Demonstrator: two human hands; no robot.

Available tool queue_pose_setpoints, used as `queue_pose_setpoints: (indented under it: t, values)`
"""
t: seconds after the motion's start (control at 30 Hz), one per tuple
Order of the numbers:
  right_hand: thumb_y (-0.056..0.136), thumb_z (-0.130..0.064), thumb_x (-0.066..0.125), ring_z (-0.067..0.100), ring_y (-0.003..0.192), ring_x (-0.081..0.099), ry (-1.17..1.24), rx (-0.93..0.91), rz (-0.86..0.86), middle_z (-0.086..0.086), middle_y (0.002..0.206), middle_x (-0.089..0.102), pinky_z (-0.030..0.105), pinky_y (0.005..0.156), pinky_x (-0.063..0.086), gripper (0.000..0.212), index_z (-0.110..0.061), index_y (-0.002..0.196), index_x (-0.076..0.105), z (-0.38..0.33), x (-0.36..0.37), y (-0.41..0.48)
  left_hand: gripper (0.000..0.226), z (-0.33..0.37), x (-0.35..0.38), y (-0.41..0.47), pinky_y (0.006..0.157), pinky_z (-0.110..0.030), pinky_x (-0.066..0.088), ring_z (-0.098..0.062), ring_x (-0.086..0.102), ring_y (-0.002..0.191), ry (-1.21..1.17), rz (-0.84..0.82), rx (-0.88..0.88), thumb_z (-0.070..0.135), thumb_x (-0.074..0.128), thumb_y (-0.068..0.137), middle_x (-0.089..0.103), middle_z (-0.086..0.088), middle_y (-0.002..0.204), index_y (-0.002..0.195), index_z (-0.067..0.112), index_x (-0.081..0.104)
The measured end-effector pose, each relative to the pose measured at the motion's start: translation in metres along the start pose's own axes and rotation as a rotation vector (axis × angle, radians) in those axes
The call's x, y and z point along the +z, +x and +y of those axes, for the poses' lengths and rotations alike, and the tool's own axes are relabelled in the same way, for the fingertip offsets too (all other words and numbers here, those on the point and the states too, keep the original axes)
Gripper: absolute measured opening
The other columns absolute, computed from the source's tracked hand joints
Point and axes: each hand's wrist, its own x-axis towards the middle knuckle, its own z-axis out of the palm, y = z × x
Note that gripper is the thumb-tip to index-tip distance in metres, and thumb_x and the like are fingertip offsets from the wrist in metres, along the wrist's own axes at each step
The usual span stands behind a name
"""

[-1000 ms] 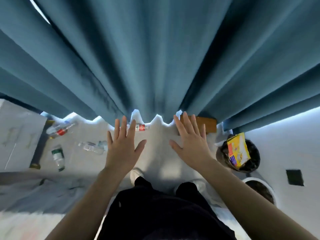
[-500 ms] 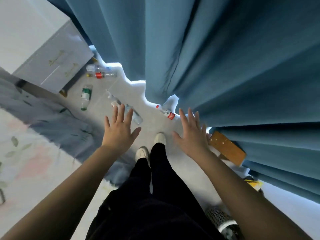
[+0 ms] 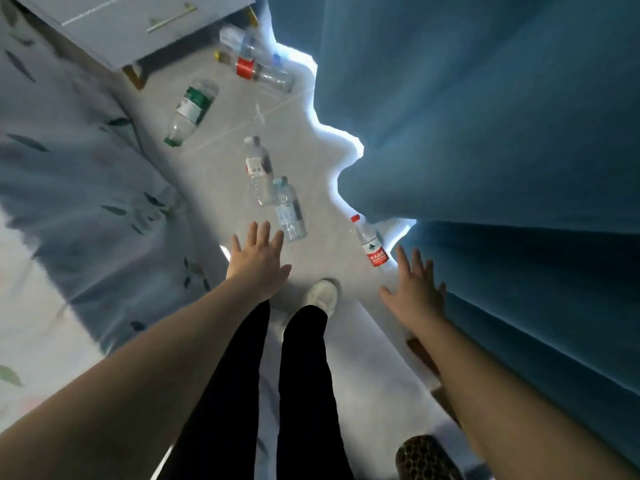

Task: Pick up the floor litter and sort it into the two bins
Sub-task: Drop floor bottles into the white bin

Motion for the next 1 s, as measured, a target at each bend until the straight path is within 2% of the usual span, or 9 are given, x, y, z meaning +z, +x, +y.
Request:
queue_pose_setpoints:
  t: [0.13, 0.23, 0.47, 0.63, 0.73, 0.8, 0.87, 0.93, 1.0]
  values:
    - [0.088, -0.045, 0.06, 0.034, 0.147, -0.005, 0.086, 0.068, -0.063, 0.003, 0.161, -0.007, 0.064, 0.111, 0.015, 0.092, -0.032, 0.152, -0.006, -0.017, 0.076, 0.114, 0.085, -0.018, 0.071, 0.109, 0.115, -0.055, 0.014, -0.031, -0.001, 0.146, -0.023, -0.042, -0.069, 0.053, 0.043, 0.092, -0.002, -0.007, 0.16, 0.15, 0.019, -0.009]
    - [0.084, -0.046, 0.065, 0.033, 0.147, -0.007, 0.143, 0.116, -0.104, 0.002, 0.161, -0.009, 0.065, 0.11, 0.016, 0.101, -0.034, 0.151, -0.009, -0.027, 0.132, 0.188, 0.092, -0.026, 0.119, 0.179, 0.115, -0.054, 0.016, -0.034, 0.001, 0.146, -0.103, -0.052, -0.138, 0.054, 0.047, 0.091, -0.005, -0.007, 0.16, 0.149, 0.018, -0.014]
    - [0.078, -0.05, 0.071, 0.034, 0.147, 0.0, 0.189, 0.226, -0.059, 0.002, 0.161, -0.003, 0.064, 0.11, 0.019, 0.11, -0.035, 0.15, -0.01, -0.023, 0.22, 0.308, 0.108, -0.026, 0.207, 0.295, 0.106, -0.055, 0.033, -0.034, 0.021, 0.139, -0.421, -0.027, -0.337, 0.054, 0.065, 0.08, 0.015, -0.009, 0.154, 0.15, 0.015, -0.008]
    - [0.079, -0.051, 0.069, 0.035, 0.147, -0.003, 0.109, 0.218, 0.016, 0.009, 0.161, -0.001, 0.061, 0.114, 0.013, 0.109, -0.031, 0.151, -0.01, -0.009, 0.244, 0.348, 0.108, -0.016, 0.222, 0.336, 0.086, -0.047, 0.042, -0.034, 0.044, 0.12, -0.433, 0.095, -0.421, 0.053, 0.07, 0.076, 0.036, -0.013, 0.134, 0.149, 0.016, -0.001]
    - [0.08, -0.048, 0.069, 0.036, 0.144, 0.015, 0.139, 0.214, 0.092, 0.014, 0.157, 0.016, 0.059, 0.113, 0.021, 0.102, -0.03, 0.151, -0.001, -0.006, 0.254, 0.363, 0.111, -0.009, 0.229, 0.354, 0.079, -0.044, 0.042, -0.034, 0.049, 0.114, -0.433, 0.142, -0.428, 0.052, 0.069, 0.077, 0.036, -0.013, 0.132, 0.15, 0.013, -0.005]
    - [0.083, -0.046, 0.066, 0.036, 0.134, 0.034, 0.16, 0.217, 0.141, 0.016, 0.149, 0.03, 0.055, 0.107, 0.032, 0.094, -0.028, 0.151, 0.005, -0.007, 0.26, 0.372, 0.11, -0.006, 0.231, 0.367, 0.084, -0.045, 0.042, -0.036, 0.05, 0.116, -0.478, 0.148, -0.449, 0.048, 0.066, 0.081, 0.034, -0.013, 0.137, 0.149, 0.009, -0.011]
    - [0.086, -0.044, 0.062, 0.035, 0.128, 0.042, 0.163, 0.199, 0.147, 0.015, 0.145, 0.036, 0.052, 0.102, 0.037, 0.085, -0.026, 0.151, 0.008, -0.01, 0.263, 0.378, 0.107, -0.004, 0.231, 0.378, 0.089, -0.044, 0.042, -0.037, 0.049, 0.118, -0.529, 0.134, -0.464, 0.042, 0.064, 0.084, 0.033, -0.014, 0.139, 0.149, 0.007, -0.013]
    - [0.087, -0.04, 0.061, 0.035, 0.124, 0.046, 0.178, 0.176, 0.14, 0.015, 0.141, 0.039, 0.05, 0.098, 0.043, 0.079, -0.024, 0.148, 0.013, -0.017, 0.264, 0.38, 0.102, -0.003, 0.231, 0.382, 0.09, -0.043, 0.042, -0.038, 0.05, 0.117, -0.584, 0.107, -0.451, 0.036, 0.064, 0.085, 0.035, -0.015, 0.136, 0.149, 0.007, -0.009]
    - [0.084, -0.036, 0.063, 0.035, 0.119, 0.048, 0.2, 0.163, 0.119, 0.015, 0.135, 0.043, 0.049, 0.094, 0.047, 0.076, -0.022, 0.144, 0.018, -0.023, 0.263, 0.375, 0.091, -0.002, 0.232, 0.381, 0.088, -0.043, 0.042, -0.039, 0.051, 0.113, -0.638, 0.086, -0.435, 0.032, 0.065, 0.083, 0.04, -0.016, 0.13, 0.146, 0.007, 0.003]
